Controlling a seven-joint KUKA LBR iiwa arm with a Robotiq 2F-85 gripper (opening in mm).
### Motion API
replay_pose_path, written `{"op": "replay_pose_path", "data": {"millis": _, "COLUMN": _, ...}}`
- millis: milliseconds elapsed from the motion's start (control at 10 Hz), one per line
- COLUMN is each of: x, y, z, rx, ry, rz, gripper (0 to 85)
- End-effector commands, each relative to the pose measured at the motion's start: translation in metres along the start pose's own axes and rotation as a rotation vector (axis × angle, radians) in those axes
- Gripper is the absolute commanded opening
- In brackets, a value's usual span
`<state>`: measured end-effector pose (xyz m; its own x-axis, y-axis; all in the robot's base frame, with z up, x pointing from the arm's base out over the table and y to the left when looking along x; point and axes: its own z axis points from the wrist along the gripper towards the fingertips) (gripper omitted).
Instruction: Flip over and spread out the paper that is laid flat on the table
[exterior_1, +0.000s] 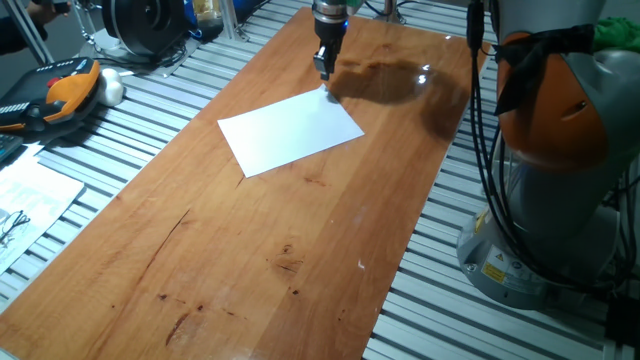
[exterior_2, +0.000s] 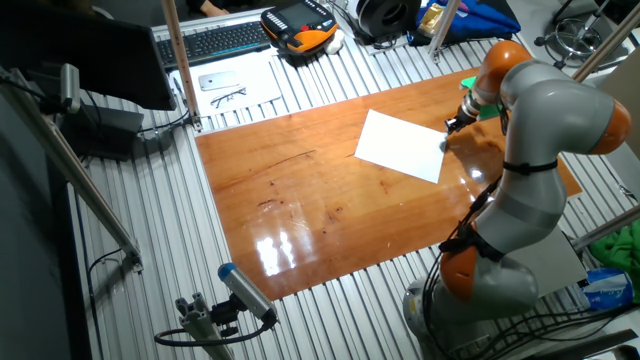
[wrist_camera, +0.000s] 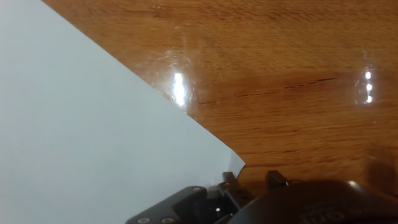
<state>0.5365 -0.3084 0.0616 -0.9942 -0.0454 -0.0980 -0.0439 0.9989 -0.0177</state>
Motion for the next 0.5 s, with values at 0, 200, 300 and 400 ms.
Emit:
{"op": "replay_pose_path", "data": {"millis": 0, "x": -0.0004, "y": -0.0001, "z": 0.0017, "rx": -0.001, "ry": 0.0, "rz": -0.004, "gripper": 34.0}}
{"op": "replay_pose_path", "data": {"millis": 200, "x": -0.0012, "y": -0.0009, "z": 0.0059, "rx": -0.008, "ry": 0.001, "rz": -0.008, "gripper": 34.0}}
{"op": "replay_pose_path", "data": {"millis": 300, "x": -0.0016, "y": -0.0007, "z": 0.0081, "rx": -0.009, "ry": 0.003, "rz": -0.009, "gripper": 34.0}}
{"op": "replay_pose_path", "data": {"millis": 400, "x": -0.0021, "y": -0.0005, "z": 0.0109, "rx": -0.012, "ry": 0.003, "rz": -0.009, "gripper": 34.0}}
